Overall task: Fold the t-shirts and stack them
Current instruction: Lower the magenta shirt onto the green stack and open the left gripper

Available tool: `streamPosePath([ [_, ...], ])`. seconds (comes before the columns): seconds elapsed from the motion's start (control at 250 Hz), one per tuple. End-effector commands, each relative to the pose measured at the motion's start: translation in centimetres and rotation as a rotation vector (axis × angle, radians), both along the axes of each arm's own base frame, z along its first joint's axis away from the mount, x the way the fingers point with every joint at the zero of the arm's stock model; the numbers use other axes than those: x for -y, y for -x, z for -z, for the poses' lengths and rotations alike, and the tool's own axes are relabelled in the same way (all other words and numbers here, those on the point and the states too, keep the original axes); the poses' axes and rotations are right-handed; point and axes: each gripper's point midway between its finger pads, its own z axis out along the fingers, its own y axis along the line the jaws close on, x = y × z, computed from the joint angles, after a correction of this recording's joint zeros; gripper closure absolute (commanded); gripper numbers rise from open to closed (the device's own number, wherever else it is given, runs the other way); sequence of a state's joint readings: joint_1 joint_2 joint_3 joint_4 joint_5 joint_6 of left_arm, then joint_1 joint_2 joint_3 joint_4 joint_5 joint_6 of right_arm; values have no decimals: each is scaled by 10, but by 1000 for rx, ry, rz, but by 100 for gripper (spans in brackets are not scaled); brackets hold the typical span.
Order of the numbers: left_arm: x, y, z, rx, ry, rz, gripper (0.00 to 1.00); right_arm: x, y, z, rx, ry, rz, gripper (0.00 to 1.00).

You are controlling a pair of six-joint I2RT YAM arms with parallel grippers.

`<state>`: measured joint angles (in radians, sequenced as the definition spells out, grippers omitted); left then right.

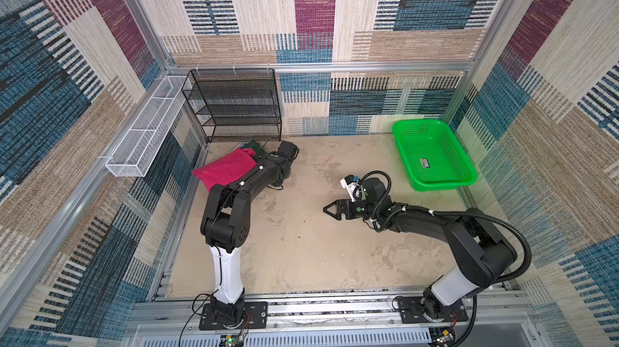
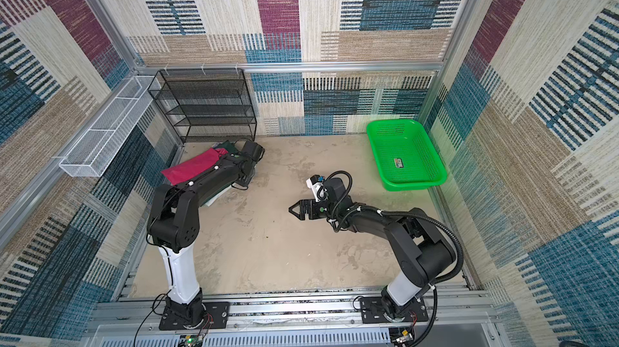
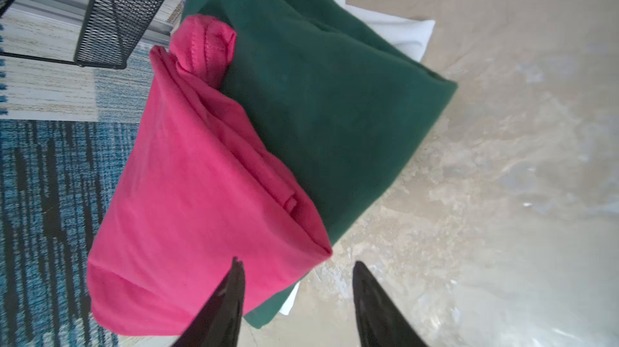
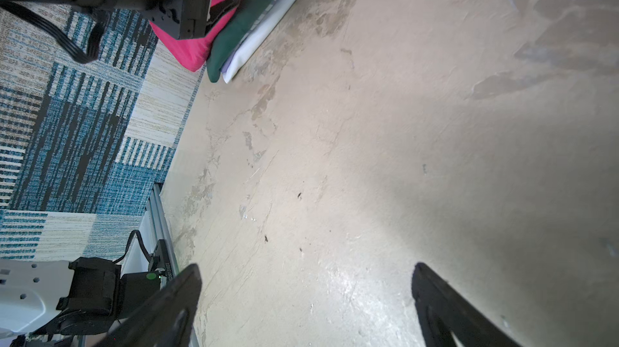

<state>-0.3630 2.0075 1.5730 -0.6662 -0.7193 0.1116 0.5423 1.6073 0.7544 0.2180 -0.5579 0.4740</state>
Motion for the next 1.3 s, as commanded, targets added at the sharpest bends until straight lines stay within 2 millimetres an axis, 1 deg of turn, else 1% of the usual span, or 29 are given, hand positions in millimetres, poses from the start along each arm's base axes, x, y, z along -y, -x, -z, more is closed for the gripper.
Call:
streamPosePath([
  [0.0, -9, -4, -7, 0, -101, -3, 47, -3, 0, -3, 15, -6, -14, 1],
  [0.316, -9, -9, 10, -37, -131, 1, 48, -6, -2, 0, 5, -11, -23, 1],
  [0.48, -4, 0, 11, -30, -73, 0, 47, -6, -2, 3, 1, -8, -25, 1],
  [0.552, -6, 2, 13, -34, -80, -4, 47, -7, -1, 5, -5, -12, -33, 1],
  [0.696, -11, -2, 14, -28, -130, -7, 47, -9, -2, 5, -5, -15, -37, 1],
  [0.784, -12, -8, 11, -9, -139, -9, 50, -9, -3, 4, -4, -11, -37, 1],
  [0.852, -15, -12, 9, -4, -159, -21, 54, -8, -2, 6, -7, -7, -36, 1],
  [0.912, -16, -15, 6, 5, -165, -30, 62, -7, -1, 7, -10, -6, -36, 1],
  [0.94, -17, -16, 4, 13, -166, -34, 71, -7, -1, 7, -10, -5, -37, 1],
  [0.984, -17, -18, 0, 35, -156, -43, 92, -7, 0, 7, -12, -5, -37, 1],
  [1.016, -17, -19, -4, 50, -143, -46, 100, -7, 0, 8, -12, -4, -38, 1],
  [1.148, -12, -23, -18, 87, -82, -45, 100, -7, 0, 8, -12, -5, -40, 1],
  [1.3, 4, -29, -28, 78, 8, -17, 100, -8, 0, 8, -12, -9, -42, 1],
])
